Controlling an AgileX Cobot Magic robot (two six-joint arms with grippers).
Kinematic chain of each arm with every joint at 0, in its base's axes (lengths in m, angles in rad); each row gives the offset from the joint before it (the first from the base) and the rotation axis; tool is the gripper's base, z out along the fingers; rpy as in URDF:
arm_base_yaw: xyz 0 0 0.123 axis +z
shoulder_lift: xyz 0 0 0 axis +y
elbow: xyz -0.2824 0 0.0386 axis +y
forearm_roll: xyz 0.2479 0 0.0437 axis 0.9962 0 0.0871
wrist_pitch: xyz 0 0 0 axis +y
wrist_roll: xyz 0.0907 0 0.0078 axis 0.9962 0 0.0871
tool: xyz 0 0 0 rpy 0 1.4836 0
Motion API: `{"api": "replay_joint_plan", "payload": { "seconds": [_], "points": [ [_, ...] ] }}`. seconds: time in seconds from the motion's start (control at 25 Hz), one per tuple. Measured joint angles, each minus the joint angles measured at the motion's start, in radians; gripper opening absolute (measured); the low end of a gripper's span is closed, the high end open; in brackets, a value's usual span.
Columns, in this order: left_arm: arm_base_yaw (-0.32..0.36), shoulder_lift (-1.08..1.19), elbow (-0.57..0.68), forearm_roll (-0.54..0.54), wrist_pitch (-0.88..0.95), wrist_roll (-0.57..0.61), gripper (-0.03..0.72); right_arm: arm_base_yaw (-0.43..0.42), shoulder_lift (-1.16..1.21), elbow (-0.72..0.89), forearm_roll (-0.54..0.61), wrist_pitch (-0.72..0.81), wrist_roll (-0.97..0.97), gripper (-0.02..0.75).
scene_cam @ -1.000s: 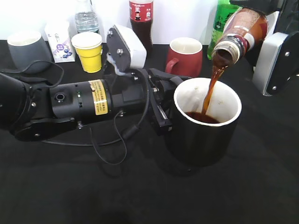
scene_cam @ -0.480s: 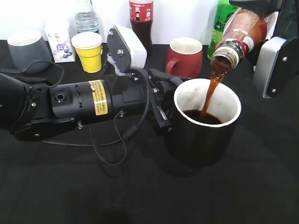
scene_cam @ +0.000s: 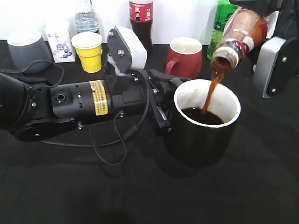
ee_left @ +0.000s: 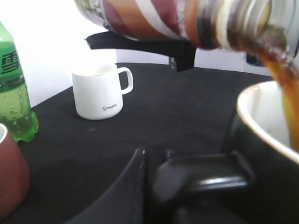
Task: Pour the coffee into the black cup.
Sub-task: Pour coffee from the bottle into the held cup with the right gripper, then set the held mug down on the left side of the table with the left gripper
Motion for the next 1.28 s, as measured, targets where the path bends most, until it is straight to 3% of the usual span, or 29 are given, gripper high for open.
{"api": "replay_joint_plan", "payload": {
  "seconds": [0.24, 0.4, 0.6, 0.68, 0.84, 0.96, 1.12, 1.28],
  "points": [
    [0.0, 0.0, 0.0, -0.025, 0.006, 0.001, 0.056, 0.0, 0.0, 0.0, -0.089, -0.006, 0.274, 0.527],
    [0.009, 0.0, 0.0, -0.095, 0.008, 0.001, 0.056, 0.0, 0.0, 0.0, -0.165, -0.006, 0.684, 0.527],
    [0.133, -0.009, 0.007, -0.098, 0.005, 0.0, 0.056, 0.0, 0.0, 0.0, -0.171, -0.007, 1.451, 0.527],
    [0.214, -0.03, 0.057, -0.1, -0.035, 0.0, 0.056, 0.0, 0.0, 0.0, -0.171, -0.007, 1.645, 0.527],
    [0.399, -0.035, 0.189, -0.117, -0.145, 0.032, 0.056, 0.0, 0.0, 0.0, -0.171, -0.023, 1.682, 0.527],
    [0.491, -0.035, 0.254, -0.233, -0.154, 0.15, 0.056, 0.0, 0.0, 0.0, -0.171, -0.044, 1.685, 0.527],
    [0.513, 0.0, 0.258, -0.466, -0.232, 0.272, 0.055, 0.0, 0.0, 0.0, -0.171, -0.045, 1.685, 0.527],
    [0.521, 0.141, 0.187, -0.531, -0.235, 0.286, 0.055, 0.0, 0.0, 0.0, -0.171, -0.045, 1.686, 0.527]
  ]
}}
